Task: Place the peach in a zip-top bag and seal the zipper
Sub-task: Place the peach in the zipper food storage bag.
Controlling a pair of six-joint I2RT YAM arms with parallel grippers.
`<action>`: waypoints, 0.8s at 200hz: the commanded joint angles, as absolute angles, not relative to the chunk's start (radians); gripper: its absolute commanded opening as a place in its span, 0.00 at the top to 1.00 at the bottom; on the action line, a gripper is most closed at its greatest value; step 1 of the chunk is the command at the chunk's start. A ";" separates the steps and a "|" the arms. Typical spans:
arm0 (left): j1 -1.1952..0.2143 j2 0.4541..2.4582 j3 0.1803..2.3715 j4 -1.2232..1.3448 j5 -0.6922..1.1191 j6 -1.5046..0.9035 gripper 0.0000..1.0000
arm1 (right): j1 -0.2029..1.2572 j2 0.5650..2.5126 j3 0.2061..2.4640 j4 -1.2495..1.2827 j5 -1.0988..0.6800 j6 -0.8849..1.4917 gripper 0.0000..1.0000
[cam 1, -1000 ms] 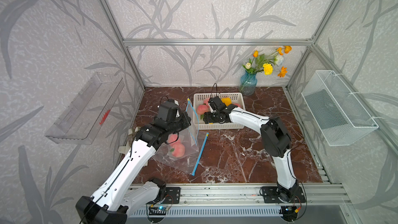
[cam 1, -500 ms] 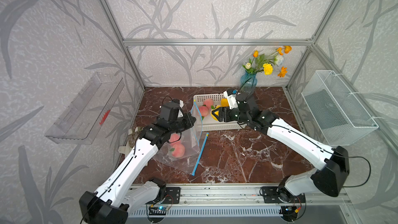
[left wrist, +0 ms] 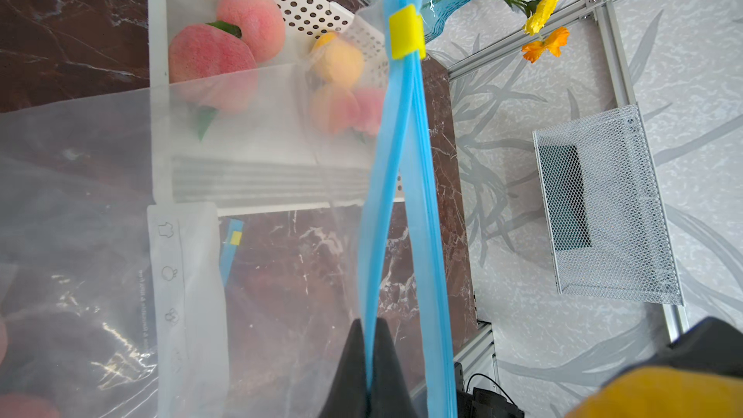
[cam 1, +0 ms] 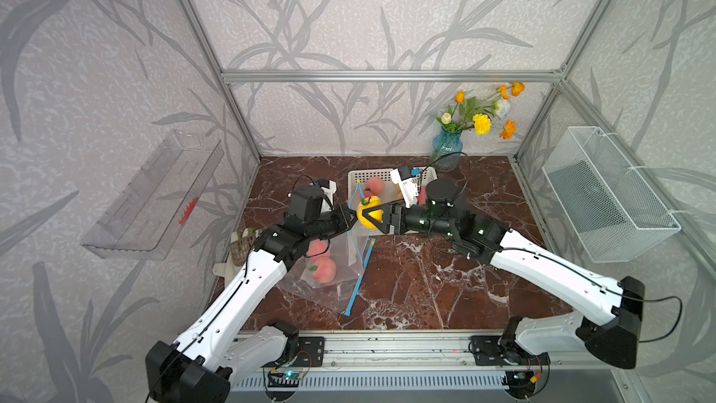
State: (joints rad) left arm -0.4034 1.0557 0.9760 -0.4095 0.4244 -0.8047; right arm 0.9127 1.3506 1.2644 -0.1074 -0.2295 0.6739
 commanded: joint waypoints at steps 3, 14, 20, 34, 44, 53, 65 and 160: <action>-0.398 1.034 0.952 -0.357 0.449 -0.813 1.00 | 0.920 1.352 1.264 -0.015 -0.168 0.730 0.41; -0.398 1.034 0.940 -0.348 0.446 -0.821 1.00 | 0.920 1.350 1.251 -0.006 -0.152 0.742 0.41; -0.397 1.032 0.930 -0.336 0.449 -0.824 1.00 | 0.920 1.351 1.249 -0.007 -0.151 0.746 0.41; -0.397 1.030 0.907 -0.304 0.446 -0.831 1.00 | 0.920 1.360 1.250 -0.016 -0.159 0.751 0.41; -0.397 1.033 0.906 -0.300 0.437 -0.831 1.00 | 0.920 1.365 1.256 -0.039 -0.155 0.754 0.41; -0.397 1.035 0.904 -0.294 0.444 -0.834 1.00 | 0.920 1.367 1.256 -0.051 -0.150 0.758 0.41; -0.398 1.032 0.902 -0.281 0.451 -0.842 1.00 | 0.920 1.369 1.255 -0.057 -0.152 0.752 0.41; -0.397 1.007 0.888 -0.232 0.484 -0.862 1.00 | 0.919 1.417 1.263 -0.201 -0.095 0.664 0.40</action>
State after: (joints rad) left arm -0.4034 1.0389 0.8970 -0.2493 0.4793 -0.8623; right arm 0.9211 1.4151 1.2572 -0.1196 -0.1455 0.7193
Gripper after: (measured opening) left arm 0.048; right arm 0.713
